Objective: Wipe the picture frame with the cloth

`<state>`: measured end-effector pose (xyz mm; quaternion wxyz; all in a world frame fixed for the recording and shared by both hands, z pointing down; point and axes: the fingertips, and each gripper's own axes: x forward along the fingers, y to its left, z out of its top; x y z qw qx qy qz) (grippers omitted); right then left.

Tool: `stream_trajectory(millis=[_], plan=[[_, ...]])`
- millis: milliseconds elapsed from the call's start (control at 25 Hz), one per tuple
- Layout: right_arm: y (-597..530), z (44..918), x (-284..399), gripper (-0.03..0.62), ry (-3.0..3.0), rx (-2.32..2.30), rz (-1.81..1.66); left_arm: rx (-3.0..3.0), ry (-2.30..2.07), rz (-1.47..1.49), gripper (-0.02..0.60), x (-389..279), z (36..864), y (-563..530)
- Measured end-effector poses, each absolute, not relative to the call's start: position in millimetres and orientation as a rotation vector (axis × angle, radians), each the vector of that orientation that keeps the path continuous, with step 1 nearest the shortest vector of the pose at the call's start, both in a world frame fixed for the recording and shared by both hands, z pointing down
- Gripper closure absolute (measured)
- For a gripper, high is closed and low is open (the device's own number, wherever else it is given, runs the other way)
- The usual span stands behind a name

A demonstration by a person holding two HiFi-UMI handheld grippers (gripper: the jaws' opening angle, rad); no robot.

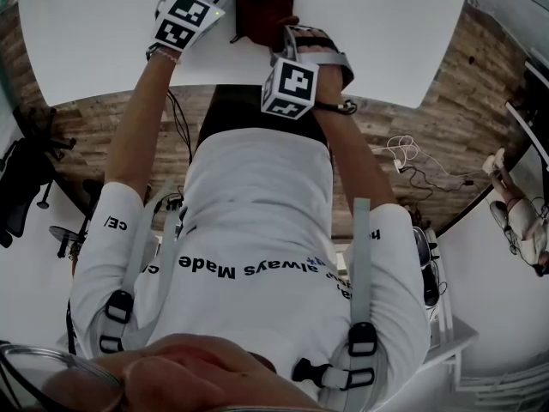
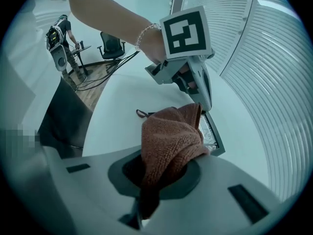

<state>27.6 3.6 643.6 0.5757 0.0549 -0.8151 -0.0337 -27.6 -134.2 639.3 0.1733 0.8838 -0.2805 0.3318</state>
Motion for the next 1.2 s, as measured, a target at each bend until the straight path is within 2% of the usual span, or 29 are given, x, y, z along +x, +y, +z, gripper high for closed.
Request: stream_trajectory(millis=[400,720,920,1080,1200], plan=[[47,620,41,0.574,-1.905,-0.049,-0.051,2.497,-0.798,0.940,0.578,-30,641,-135],[-96,537,60,0.574,-2.015,0.489,-0.234,2.492,-0.805,0.947,0.578,-30,642,-136],[-139,590,65,0.574,-1.926,0.569,-0.204,2.492,-0.793,0.977,0.578,-30,644,-135],[-124,643,63,0.574,-1.862,0.459,-0.136,2.490,-0.799,0.989,0.578,-28,641,-135],[-116,651,64,0.574,-1.857,0.455,-0.132,2.489,-0.800,1.001,0.578,-26,642,-135]])
